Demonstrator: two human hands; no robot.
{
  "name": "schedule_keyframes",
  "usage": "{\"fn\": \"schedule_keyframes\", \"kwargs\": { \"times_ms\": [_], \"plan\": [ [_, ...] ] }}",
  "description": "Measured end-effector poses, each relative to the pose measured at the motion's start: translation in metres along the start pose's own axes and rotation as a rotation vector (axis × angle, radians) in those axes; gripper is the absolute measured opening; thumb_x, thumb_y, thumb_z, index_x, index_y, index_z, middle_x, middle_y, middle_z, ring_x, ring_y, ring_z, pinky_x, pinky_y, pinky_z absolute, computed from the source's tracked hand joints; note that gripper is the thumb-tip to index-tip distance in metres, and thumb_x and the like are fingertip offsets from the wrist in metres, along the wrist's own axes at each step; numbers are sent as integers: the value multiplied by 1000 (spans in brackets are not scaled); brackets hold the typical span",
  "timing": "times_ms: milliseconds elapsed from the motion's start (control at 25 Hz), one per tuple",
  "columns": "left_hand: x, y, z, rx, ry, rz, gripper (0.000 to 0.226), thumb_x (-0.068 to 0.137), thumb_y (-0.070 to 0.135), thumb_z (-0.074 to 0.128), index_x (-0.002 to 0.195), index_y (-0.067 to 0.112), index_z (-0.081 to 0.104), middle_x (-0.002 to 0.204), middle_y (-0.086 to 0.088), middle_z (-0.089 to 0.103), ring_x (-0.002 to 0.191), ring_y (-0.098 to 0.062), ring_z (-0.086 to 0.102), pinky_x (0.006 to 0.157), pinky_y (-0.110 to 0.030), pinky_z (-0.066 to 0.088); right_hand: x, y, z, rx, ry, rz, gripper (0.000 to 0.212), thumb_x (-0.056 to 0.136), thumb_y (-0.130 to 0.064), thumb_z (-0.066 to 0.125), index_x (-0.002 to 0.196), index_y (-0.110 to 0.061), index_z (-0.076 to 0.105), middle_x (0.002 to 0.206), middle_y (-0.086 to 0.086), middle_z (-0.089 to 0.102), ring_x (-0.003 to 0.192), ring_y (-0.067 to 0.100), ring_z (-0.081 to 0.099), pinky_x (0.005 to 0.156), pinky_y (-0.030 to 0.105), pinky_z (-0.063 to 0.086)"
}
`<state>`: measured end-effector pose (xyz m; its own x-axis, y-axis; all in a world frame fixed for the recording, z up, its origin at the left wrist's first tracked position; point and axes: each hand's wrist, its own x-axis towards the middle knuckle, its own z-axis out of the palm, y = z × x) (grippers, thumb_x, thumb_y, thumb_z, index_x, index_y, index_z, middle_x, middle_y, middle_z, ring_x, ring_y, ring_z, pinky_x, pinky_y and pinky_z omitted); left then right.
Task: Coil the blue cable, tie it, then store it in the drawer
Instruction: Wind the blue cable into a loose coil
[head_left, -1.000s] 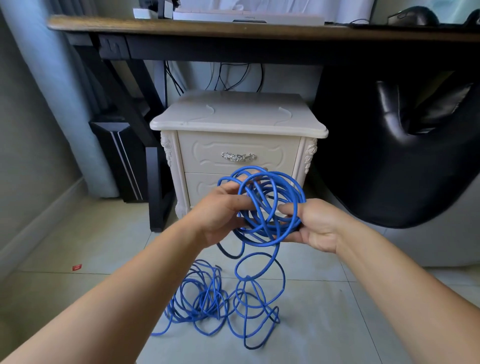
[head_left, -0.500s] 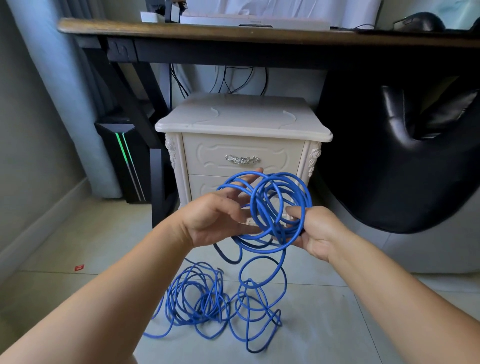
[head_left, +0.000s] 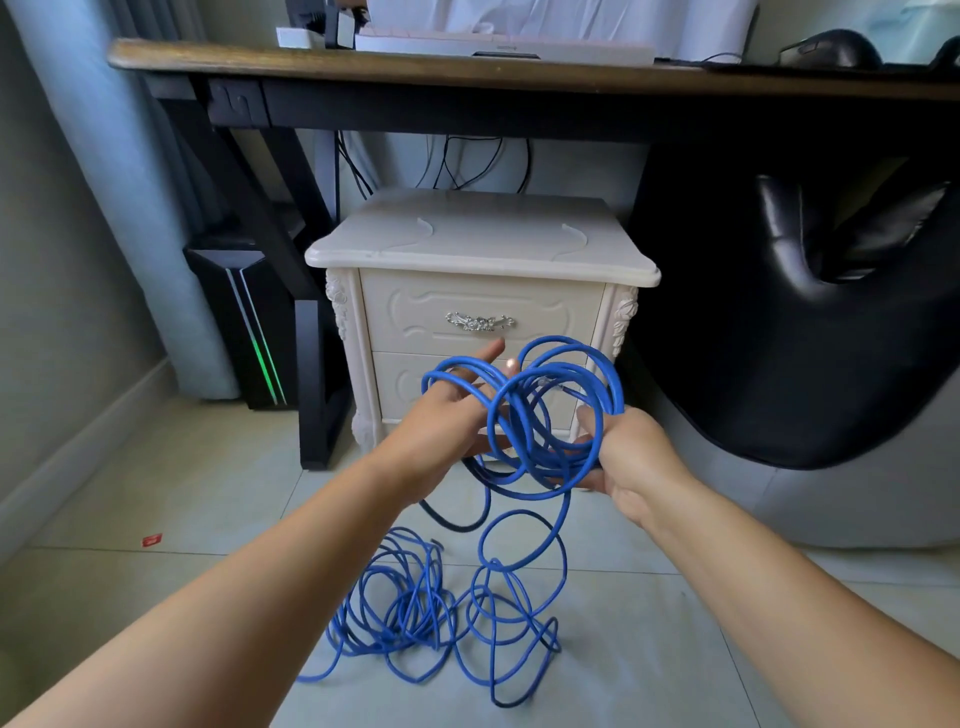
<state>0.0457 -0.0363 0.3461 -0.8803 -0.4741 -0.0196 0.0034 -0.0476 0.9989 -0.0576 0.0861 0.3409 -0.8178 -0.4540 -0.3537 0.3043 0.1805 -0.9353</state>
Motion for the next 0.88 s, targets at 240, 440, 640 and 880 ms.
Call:
{"fn": "schedule_keyframes", "kwargs": {
  "times_ms": [240,440,640,880],
  "plan": [
    [7,-5,-7,118,-51,-213,32,89,25,70,111,2,68,105,-20,71,92,-26,71,87,-44,58,-4,6,4,-295,-167,-121,16,102,-13,44,91,-15,56,61,4,58,50,19,65,48,34,55],
    [3,-1,-4,196,35,-289,15,95,18,59,84,7,61,48,4,57,43,-9,55,49,-23,49,-6,1,4,-266,-297,-7,11,97,-22,58,98,-12,59,68,7,62,56,19,66,60,41,60],
    [3,-4,-4,417,166,-222,33,98,2,47,69,17,46,67,1,51,55,-9,55,54,-24,53,-13,-11,8,-445,-19,-477,29,87,-34,63,115,-26,60,110,-7,62,103,12,59,81,22,46],
    [6,-6,-1,1052,32,-83,24,93,-2,44,108,7,60,96,-5,61,85,-16,50,65,-22,36,-25,-6,19,-821,-275,-432,65,67,-48,68,129,-42,51,100,-24,47,120,6,38,100,32,42]
  ]
}}
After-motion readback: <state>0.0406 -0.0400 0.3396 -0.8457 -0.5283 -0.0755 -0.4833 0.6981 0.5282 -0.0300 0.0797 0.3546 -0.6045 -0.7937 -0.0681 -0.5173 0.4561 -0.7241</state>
